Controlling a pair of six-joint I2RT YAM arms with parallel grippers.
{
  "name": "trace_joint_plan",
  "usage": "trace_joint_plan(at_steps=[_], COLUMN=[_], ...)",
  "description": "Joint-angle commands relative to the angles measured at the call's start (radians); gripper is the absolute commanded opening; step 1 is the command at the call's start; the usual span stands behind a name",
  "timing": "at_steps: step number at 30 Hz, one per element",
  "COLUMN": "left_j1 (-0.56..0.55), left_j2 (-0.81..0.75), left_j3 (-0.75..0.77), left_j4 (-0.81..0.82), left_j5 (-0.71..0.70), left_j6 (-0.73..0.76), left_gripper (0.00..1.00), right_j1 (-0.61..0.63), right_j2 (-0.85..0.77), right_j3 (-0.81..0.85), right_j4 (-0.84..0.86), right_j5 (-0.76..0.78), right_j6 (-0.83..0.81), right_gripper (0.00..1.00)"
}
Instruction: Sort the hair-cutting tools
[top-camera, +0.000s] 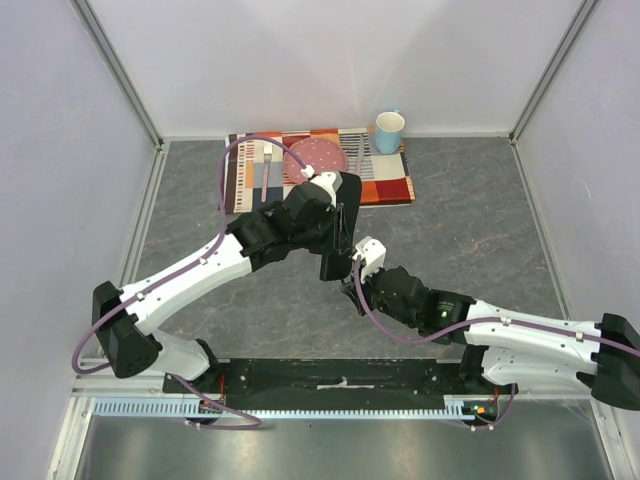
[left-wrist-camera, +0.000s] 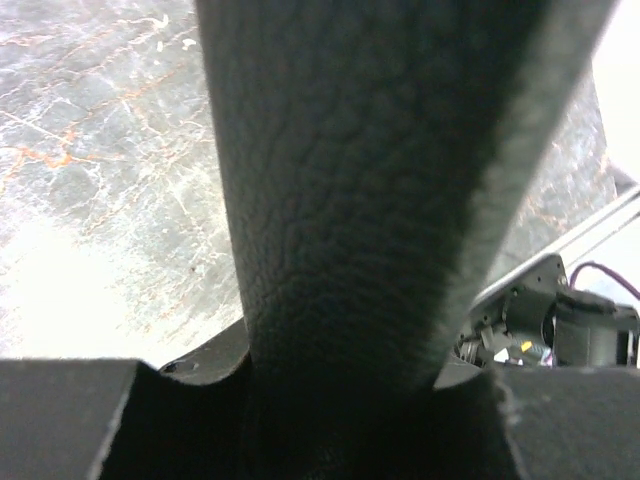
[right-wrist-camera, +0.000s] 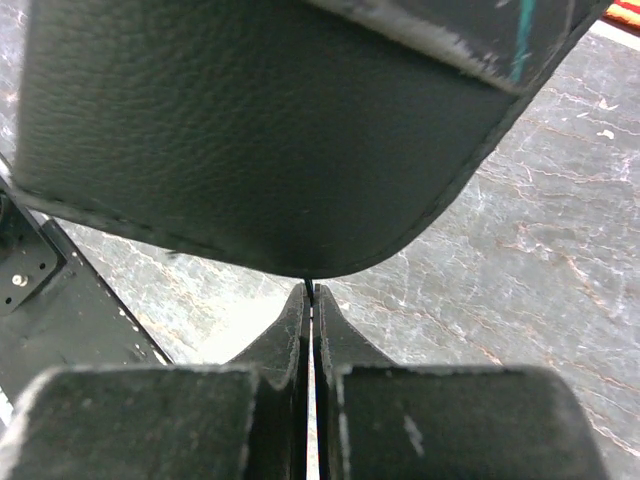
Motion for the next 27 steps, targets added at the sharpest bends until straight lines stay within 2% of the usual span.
trace_joint_plan(at_steps=[1,10,17,24,27], left_j1=[0.009,0.009,0.007,0.007,0.007], left_j2=[-0.126,-0.264,-0.316,-0.318,-0.325], left_j3=[-0.011,-0.126,-0.212,-0.278,-0.309], left_j4=[0.102,0.11,0.156,0.191,0.219], left_j5=[0.156,0.42,0.642,0.707,0.704], left_j6=[0.118,0.234,0.259,0.271,0.267], left_gripper=[0.02,0.02,0.02,0.02,0.02], right_j1=[0.009,0.009,0.01,0.009,0.011], right_j2=[-0.025,-0.085,-0.063,-0.053,-0.056], right_j3=[0.032,0.147,0.261,0.345,0.376], right_j4=[-0.216,-0.46,-0.536,-0.58,-0.603], right_j5=[0.008,0.115,0.212,0.296,0.283], right_j6=[-0.073,-0.142,-0.161,-0.17,-0.176], right_gripper=[0.0,0.0,0.0,0.0,0.0])
